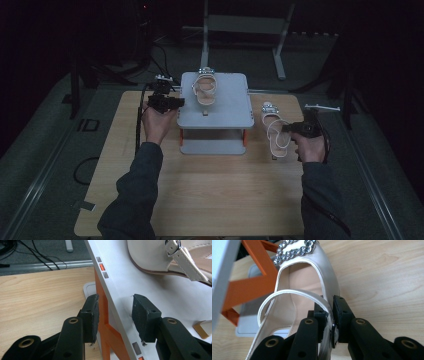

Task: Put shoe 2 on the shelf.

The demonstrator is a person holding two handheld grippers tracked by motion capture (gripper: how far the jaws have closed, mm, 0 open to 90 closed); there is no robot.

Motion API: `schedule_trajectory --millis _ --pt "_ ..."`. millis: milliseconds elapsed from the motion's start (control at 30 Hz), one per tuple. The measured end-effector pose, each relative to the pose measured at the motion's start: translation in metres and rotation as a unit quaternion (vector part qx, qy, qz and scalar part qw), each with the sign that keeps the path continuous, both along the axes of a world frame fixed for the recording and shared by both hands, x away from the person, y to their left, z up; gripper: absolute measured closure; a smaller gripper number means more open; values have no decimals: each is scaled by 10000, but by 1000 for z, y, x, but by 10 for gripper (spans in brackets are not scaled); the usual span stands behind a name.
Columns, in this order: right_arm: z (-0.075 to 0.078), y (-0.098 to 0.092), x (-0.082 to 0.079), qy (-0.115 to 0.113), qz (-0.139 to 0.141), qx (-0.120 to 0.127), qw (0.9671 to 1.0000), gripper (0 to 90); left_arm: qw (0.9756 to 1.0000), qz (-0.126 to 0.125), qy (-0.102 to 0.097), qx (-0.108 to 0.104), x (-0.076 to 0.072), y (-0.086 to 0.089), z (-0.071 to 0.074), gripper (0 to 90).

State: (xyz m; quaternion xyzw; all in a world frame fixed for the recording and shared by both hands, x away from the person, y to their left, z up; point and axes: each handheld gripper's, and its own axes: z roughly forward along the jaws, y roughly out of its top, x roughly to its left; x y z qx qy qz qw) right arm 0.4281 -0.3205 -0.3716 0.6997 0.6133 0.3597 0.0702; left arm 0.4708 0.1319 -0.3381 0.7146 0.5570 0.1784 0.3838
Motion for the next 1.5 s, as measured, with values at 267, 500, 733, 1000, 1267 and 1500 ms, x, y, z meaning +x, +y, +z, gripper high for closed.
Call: schedule_trajectory --millis 267,500,733,1000,1267,1500 --pt "19 5 8 -79 27 -7 10000 826 10000 3 8 -1 0 0 0 575" --pt "35 9 14 -148 36 52 9999 826 10000 15 -1 -3 0 0 0 575" --pt "49 13 24 -144 49 134 9998 826 10000 24 -6 15 0 -1 0 576" --pt "63 21 34 -155 72 192 9997 826 10000 23 -1 -6 0 0 0 575" --pt "84 30 40 -216 155 324 9991 826 10000 19 0 27 -1 -2 0 576" --pt "94 43 48 -195 222 314 9991 826 10000 10 -4 15 -1 -2 0 576"
